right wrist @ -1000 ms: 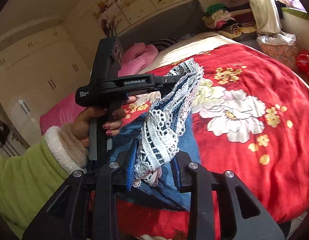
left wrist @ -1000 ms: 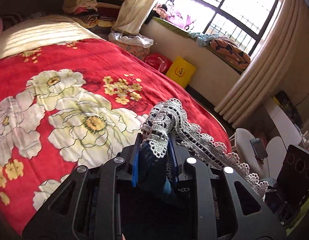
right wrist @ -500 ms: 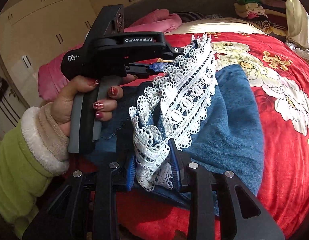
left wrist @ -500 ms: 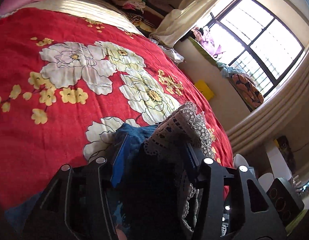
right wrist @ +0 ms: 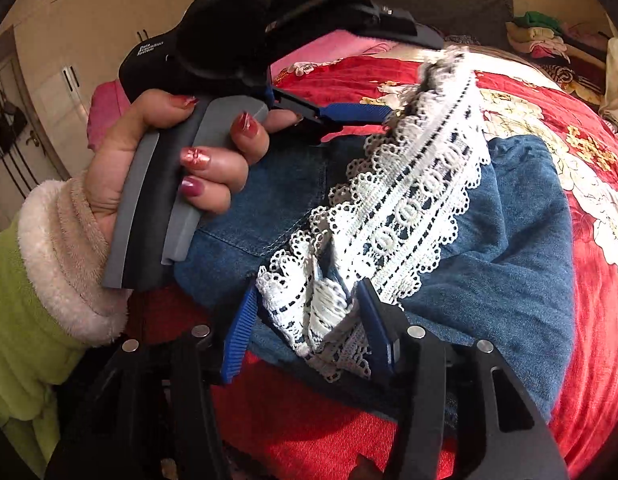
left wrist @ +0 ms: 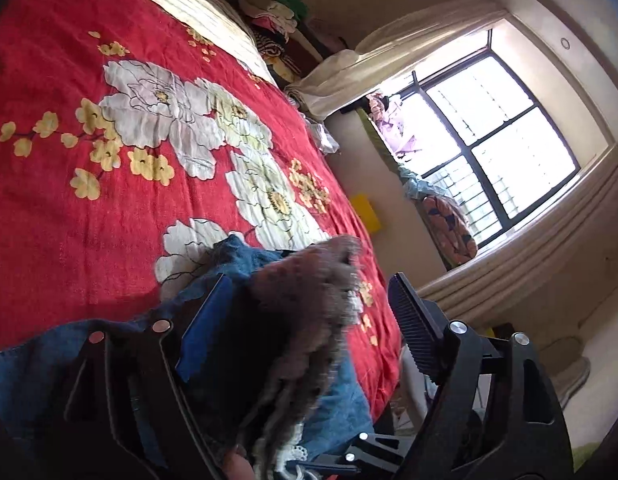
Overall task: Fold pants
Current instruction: 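Grasp the lace-trimmed leg with the left gripper and lift it, then fold the lace leg over the other leg with the left gripper and release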
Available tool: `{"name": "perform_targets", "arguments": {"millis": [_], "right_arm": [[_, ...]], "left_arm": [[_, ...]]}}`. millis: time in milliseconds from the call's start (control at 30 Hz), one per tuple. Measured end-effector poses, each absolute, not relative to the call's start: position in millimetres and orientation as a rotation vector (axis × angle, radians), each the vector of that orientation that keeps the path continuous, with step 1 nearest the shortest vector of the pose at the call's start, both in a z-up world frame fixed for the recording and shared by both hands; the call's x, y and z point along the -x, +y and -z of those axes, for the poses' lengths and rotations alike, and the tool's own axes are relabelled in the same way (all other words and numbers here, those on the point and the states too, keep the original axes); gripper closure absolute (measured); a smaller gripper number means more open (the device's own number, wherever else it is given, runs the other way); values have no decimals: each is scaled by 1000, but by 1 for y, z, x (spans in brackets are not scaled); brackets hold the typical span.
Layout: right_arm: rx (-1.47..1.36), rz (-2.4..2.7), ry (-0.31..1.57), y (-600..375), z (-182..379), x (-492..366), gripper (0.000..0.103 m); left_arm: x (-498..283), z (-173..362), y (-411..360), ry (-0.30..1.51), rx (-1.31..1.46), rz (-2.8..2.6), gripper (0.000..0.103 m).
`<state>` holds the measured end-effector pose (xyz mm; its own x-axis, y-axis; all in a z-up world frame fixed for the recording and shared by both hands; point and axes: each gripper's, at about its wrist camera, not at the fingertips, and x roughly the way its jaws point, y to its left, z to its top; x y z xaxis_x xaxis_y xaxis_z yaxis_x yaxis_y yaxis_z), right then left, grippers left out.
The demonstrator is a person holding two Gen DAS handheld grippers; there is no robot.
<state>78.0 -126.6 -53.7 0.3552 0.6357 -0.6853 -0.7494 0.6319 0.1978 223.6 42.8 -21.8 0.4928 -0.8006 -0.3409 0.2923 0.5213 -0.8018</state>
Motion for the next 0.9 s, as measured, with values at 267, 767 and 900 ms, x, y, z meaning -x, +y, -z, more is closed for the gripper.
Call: {"name": "perform_targets", "arguments": {"millis": [267, 767, 900], "right_arm": [[60, -918, 781, -162, 34, -75, 52], [-289, -663, 950, -230, 40, -261, 48], [-365, -721, 1051, -221, 58, -284, 89]], "left_arm": [[-243, 29, 17, 878, 557, 594, 85], [-226, 38, 44, 840, 620, 525, 87], [-233, 34, 40, 849, 576, 478, 87]]}}
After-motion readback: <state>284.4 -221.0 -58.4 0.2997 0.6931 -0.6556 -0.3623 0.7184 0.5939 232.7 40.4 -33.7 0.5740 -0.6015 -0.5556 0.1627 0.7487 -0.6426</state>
